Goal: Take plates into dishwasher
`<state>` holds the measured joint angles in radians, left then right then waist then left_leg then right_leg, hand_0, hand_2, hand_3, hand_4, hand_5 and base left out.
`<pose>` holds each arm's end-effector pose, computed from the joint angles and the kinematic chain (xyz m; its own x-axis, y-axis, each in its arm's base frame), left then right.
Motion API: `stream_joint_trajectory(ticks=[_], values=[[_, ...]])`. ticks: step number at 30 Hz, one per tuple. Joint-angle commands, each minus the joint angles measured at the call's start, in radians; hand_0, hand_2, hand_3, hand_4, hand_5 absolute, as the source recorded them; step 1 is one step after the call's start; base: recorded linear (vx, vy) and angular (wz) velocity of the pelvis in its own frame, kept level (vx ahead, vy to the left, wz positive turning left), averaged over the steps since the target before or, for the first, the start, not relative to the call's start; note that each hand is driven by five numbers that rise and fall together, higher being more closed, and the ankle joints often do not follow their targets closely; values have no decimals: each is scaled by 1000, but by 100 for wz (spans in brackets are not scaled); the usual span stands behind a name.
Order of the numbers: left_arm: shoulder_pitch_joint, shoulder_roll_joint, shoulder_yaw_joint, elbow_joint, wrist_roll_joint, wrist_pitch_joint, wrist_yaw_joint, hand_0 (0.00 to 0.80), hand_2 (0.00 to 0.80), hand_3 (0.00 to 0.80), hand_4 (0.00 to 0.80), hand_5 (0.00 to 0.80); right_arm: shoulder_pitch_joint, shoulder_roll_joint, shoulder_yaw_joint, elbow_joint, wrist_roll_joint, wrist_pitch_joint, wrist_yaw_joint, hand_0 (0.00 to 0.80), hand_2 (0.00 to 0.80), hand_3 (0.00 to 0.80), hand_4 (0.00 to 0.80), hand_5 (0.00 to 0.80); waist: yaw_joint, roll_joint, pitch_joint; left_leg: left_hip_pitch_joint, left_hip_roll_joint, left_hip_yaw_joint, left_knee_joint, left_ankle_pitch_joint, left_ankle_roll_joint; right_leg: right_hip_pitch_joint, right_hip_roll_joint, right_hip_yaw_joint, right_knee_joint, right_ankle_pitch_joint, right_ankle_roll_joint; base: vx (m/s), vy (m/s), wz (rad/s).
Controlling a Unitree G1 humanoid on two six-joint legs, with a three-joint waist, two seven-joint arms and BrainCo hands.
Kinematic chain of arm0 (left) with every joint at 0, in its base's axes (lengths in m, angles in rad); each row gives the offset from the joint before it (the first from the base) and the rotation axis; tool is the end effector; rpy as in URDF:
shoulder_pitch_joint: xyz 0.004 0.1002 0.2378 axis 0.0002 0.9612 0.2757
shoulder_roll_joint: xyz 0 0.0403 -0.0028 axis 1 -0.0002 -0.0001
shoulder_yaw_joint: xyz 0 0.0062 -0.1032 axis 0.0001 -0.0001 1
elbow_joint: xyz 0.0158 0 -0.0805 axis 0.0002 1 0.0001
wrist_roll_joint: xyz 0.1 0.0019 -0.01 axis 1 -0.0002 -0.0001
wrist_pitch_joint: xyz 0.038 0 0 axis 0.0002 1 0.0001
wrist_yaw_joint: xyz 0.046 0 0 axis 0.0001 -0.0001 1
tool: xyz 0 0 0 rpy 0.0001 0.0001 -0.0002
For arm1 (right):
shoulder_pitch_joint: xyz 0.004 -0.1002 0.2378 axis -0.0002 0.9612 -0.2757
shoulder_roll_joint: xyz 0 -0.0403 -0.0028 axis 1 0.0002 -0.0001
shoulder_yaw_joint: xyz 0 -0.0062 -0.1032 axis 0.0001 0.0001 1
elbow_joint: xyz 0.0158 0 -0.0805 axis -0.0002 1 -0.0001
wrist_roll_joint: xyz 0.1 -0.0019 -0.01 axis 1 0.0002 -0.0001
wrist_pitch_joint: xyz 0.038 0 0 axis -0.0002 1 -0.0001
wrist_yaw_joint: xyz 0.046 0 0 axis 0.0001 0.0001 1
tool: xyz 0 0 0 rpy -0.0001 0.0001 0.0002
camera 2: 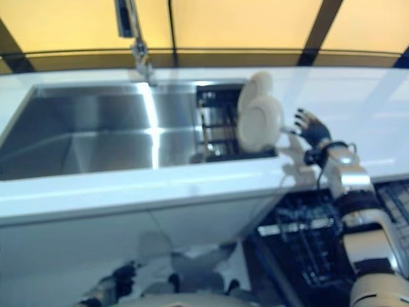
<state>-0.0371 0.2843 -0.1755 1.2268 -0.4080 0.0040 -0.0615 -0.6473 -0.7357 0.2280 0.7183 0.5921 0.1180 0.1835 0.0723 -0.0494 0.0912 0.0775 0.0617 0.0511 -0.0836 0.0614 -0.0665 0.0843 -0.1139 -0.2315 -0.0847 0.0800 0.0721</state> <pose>0.0854 0.2371 -0.1093 0.3748 0.1435 -0.9159 -0.1797 0.9805 0.0800 0.3026 -0.2912 0.1242 0.9810 0.0044 -0.1938 -0.0345 0.9877 -0.1522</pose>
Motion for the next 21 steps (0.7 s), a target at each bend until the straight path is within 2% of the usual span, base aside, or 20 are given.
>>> stream_joint_trajectory(ticks=[1, 10, 21], values=[[-29, 19, -55, 46, -19, -36, -19, 0, 0, 0, 0, 0, -151, -50, -16, 84, 33, -35, -24, 0, 0, 0, 0, 0, 22, -28, -24, -25, 2, 11, -4, -4, -2, 8, -41, -2, 13, 7, 50, 44, -22, 3], [-1, 37, -56, 52, -12, -51, -32, 0, 0, 0, 0, 0, -207, -126, -17, 134, 64, -18, -5, 0, 0, 0, 0, 0, 29, -29, -26, -24, 10, 17, -4, -11, -3, 11, -39, -3, 6, 3, 53, 23, -16, 1], [8, 35, -68, 54, -18, -60, -40, 0, 0, 0, 0, 0, -265, -132, 22, 140, 118, -1, 55, 0, 0, 0, 0, 0, 38, -29, -24, -26, 13, 7, -4, -15, -7, 17, -36, -9, 0, -6, 47, -2, 0, 1]])
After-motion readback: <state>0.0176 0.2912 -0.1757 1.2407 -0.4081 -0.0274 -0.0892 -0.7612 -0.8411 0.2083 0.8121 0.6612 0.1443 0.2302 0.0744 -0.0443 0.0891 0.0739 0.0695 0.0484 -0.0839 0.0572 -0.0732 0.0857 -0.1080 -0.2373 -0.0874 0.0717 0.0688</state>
